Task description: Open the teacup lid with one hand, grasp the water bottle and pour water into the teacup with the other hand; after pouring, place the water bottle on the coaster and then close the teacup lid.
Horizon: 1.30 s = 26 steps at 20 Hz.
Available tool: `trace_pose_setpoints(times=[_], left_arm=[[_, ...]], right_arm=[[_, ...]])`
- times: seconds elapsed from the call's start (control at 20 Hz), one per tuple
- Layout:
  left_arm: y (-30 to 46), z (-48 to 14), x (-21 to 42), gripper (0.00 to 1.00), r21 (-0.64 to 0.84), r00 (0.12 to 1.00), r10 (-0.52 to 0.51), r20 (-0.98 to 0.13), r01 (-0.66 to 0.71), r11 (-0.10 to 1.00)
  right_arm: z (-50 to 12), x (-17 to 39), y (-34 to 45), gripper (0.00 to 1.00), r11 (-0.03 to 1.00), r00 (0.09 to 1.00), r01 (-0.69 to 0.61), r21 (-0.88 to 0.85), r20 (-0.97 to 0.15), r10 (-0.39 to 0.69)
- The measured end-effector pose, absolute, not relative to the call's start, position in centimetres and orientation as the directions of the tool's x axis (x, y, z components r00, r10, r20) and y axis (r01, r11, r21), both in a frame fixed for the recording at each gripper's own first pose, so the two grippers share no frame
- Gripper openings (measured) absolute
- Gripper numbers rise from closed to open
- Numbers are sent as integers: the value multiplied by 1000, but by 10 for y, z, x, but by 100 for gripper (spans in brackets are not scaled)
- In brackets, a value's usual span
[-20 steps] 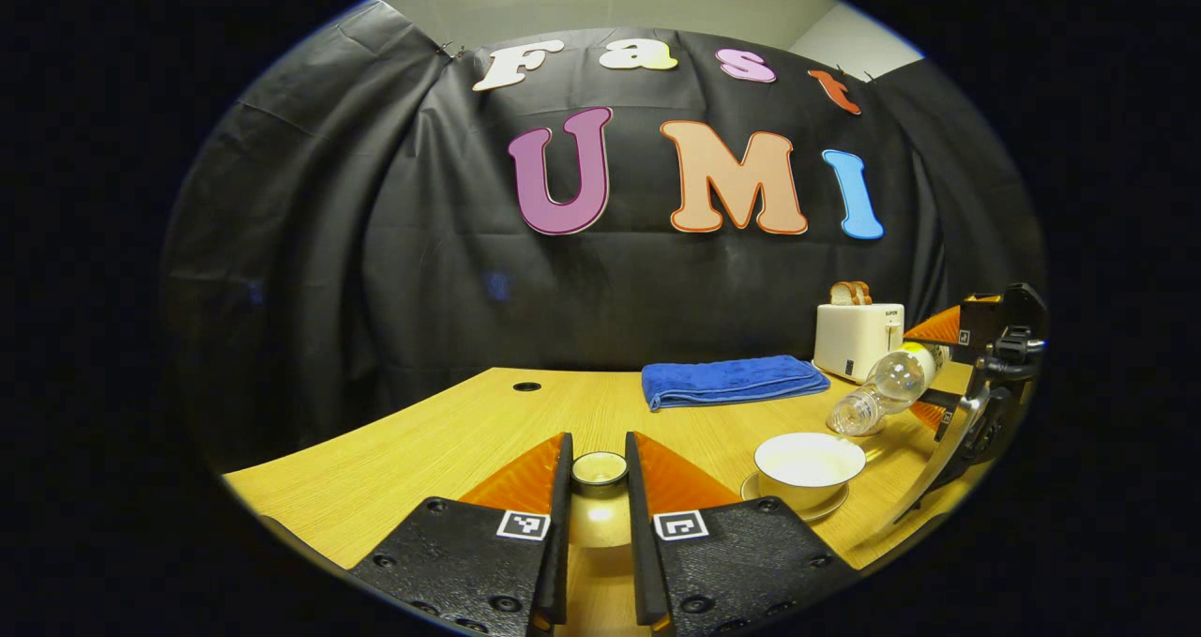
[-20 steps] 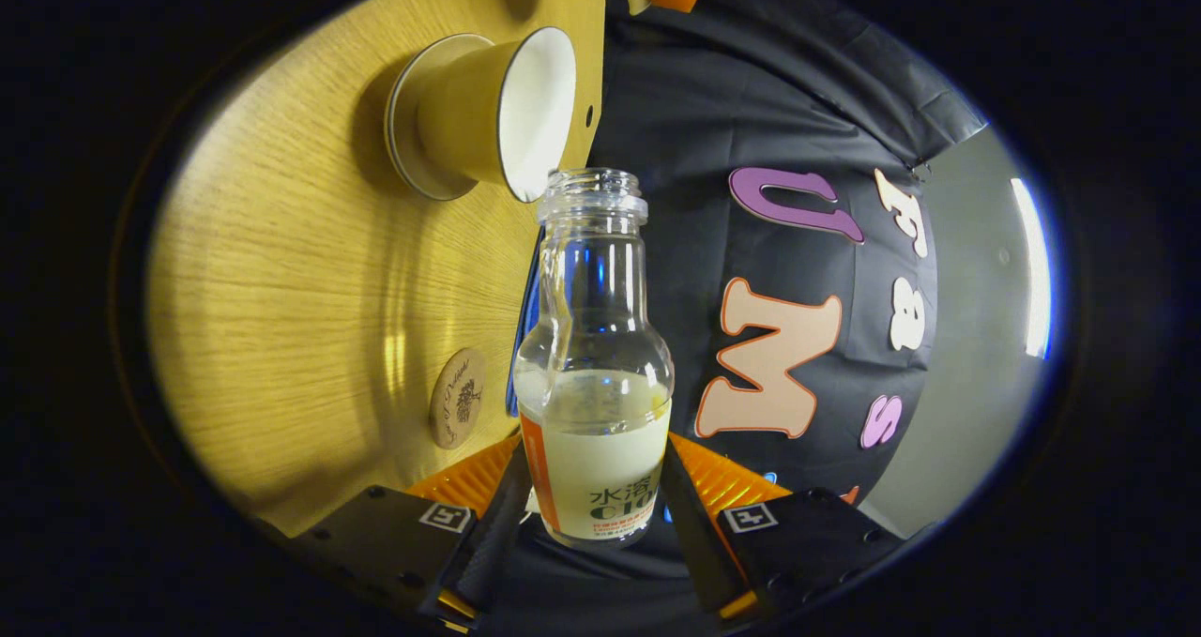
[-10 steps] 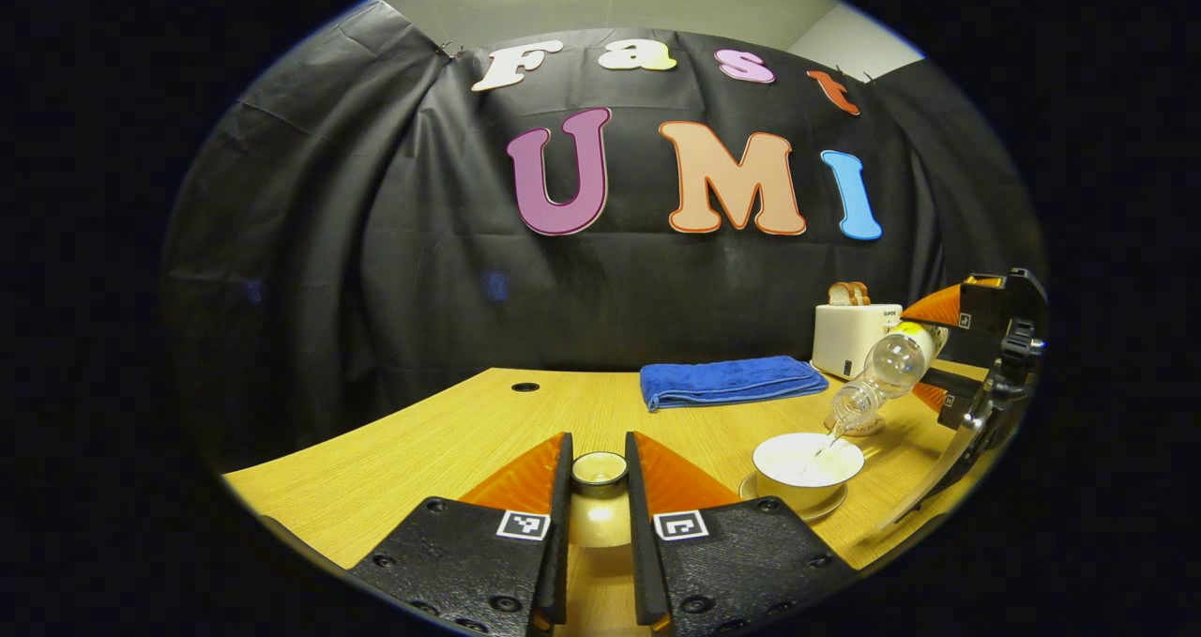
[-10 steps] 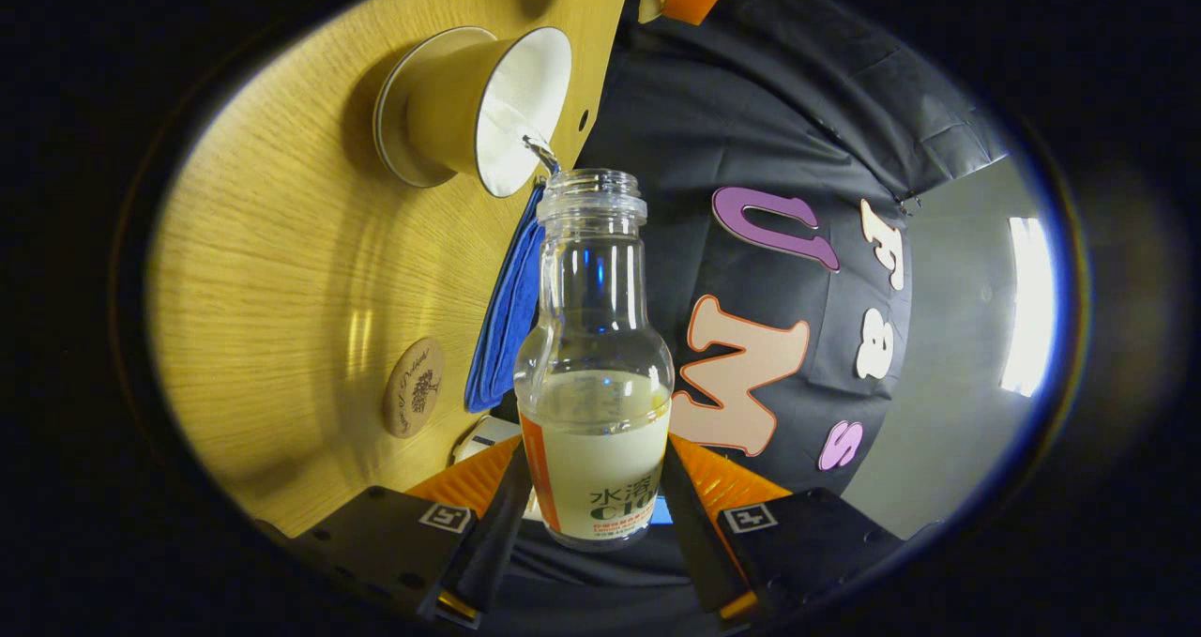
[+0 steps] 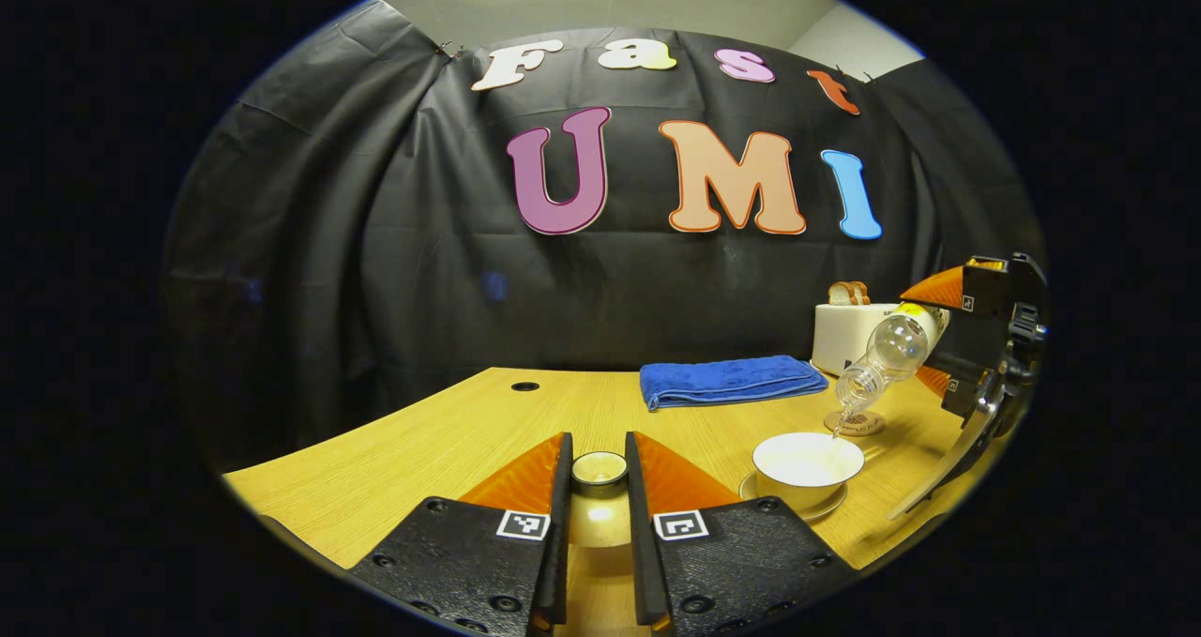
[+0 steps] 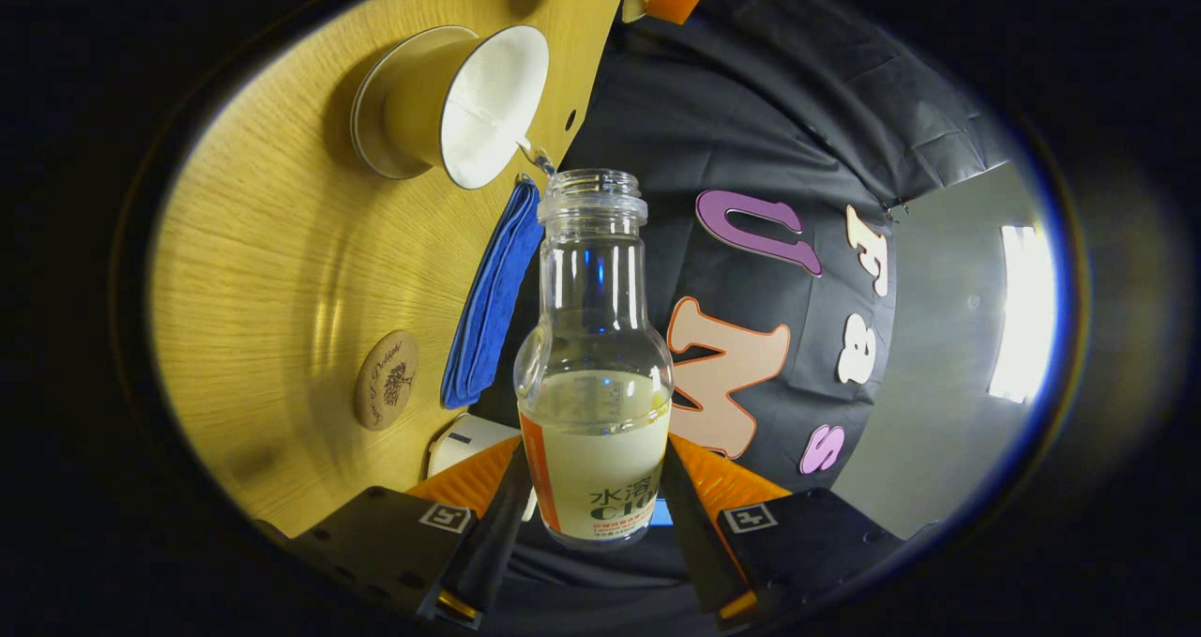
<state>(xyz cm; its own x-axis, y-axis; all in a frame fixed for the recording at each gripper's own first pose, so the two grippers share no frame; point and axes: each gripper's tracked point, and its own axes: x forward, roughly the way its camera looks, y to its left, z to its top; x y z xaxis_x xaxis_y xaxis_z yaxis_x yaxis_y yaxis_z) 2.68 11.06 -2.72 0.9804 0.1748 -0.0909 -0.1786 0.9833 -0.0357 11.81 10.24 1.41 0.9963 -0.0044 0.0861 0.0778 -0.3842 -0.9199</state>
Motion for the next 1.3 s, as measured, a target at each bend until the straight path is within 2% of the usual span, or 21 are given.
trace_pose_setpoints(times=[0.05, 0.1, 0.25, 0.3, 0.65, 0.85, 1.0, 1.05, 1.3], left_arm=[[111, -27, 26, 25, -35, 980, 179, -91, -183, 983], [112, -27, 26, 25, -35, 979, 181, -93, -185, 982], [112, -27, 26, 25, -36, 979, 182, -93, -186, 982], [112, -27, 26, 25, -35, 979, 182, -94, -186, 982], [112, -28, 27, 25, -35, 979, 181, -93, -185, 982], [112, -28, 27, 25, -35, 979, 181, -93, -185, 982], [112, -28, 27, 25, -35, 979, 181, -93, -185, 982], [113, -28, 27, 25, -35, 979, 181, -94, -185, 982], [113, -28, 28, 25, -35, 979, 180, -94, -184, 982]], right_arm=[[14, 118, 105, 83, -394, 996, 85, -915, 91, 4], [17, 119, 108, 80, -410, 995, 97, -907, 100, 16], [16, 120, 112, 82, -448, 994, 108, -887, 105, 32], [13, 121, 110, 79, -450, 994, 106, -886, 102, 33], [13, 119, 120, 81, -523, 990, 139, -841, 117, 75], [14, 121, 122, 80, -535, 988, 155, -831, 124, 93], [16, 122, 126, 83, -549, 985, 172, -818, 131, 113], [16, 122, 128, 80, -547, 985, 170, -819, 130, 112], [18, 123, 134, 81, -556, 982, 184, -810, 133, 130]])
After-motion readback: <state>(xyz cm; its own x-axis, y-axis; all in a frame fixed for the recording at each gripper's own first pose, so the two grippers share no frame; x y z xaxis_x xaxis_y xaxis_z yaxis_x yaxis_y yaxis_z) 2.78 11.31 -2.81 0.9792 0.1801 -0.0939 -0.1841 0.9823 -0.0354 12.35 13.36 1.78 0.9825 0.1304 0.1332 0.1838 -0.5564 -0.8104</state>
